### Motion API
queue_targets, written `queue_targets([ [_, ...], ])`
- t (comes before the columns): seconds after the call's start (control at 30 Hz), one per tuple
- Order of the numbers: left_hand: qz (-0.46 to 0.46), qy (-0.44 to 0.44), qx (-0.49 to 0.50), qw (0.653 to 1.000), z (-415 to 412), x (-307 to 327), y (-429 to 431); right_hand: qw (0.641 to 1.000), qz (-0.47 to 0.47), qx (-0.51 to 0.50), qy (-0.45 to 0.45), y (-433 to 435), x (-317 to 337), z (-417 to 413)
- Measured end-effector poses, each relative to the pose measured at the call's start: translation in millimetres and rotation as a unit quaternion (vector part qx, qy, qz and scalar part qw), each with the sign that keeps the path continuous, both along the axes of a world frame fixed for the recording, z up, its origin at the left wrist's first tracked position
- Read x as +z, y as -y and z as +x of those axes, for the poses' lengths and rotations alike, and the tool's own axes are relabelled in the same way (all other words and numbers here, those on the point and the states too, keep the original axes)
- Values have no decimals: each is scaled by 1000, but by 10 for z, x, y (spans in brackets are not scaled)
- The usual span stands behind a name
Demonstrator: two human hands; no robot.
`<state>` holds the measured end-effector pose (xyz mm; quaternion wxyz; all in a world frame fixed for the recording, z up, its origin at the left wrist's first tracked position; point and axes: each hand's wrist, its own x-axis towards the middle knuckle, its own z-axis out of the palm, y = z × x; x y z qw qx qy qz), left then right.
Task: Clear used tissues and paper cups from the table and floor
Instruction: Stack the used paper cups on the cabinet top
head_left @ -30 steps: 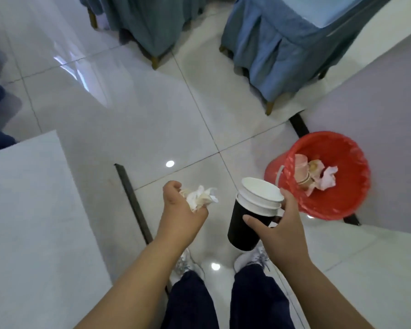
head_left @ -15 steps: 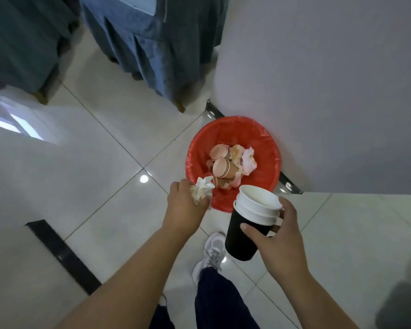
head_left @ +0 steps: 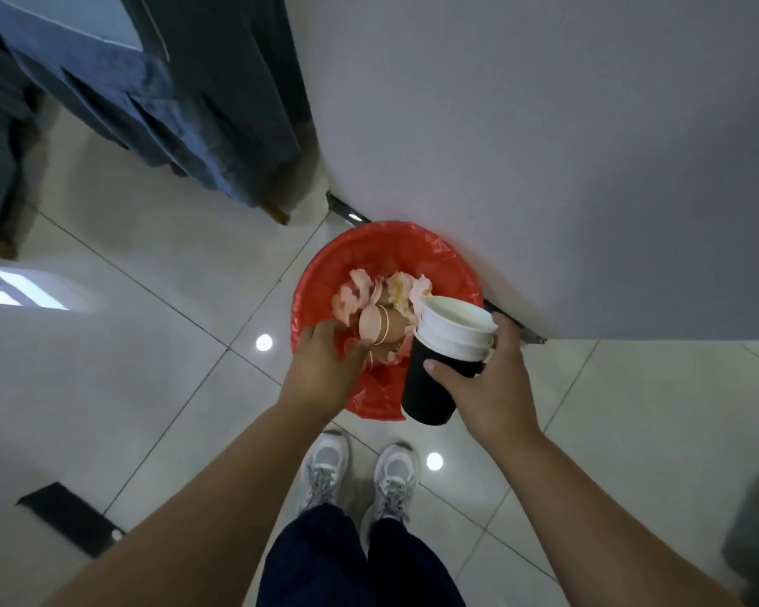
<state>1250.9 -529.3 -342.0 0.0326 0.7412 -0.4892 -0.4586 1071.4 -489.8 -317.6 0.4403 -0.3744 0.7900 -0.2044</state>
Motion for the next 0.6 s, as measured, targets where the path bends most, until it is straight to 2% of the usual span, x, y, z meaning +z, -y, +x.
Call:
queue_targets([
  [0.23, 18, -15, -28, 999, 243, 238, 21, 999, 42, -16, -7, 240, -110, 204],
  [0.4, 4, -36, -74, 997, 289, 718, 150, 997, 43, -62, -13, 115, 375, 278],
  [0.6, -37, -72, -124, 989, 223, 1475, 231, 990, -21, -139, 26, -203, 1140, 289],
])
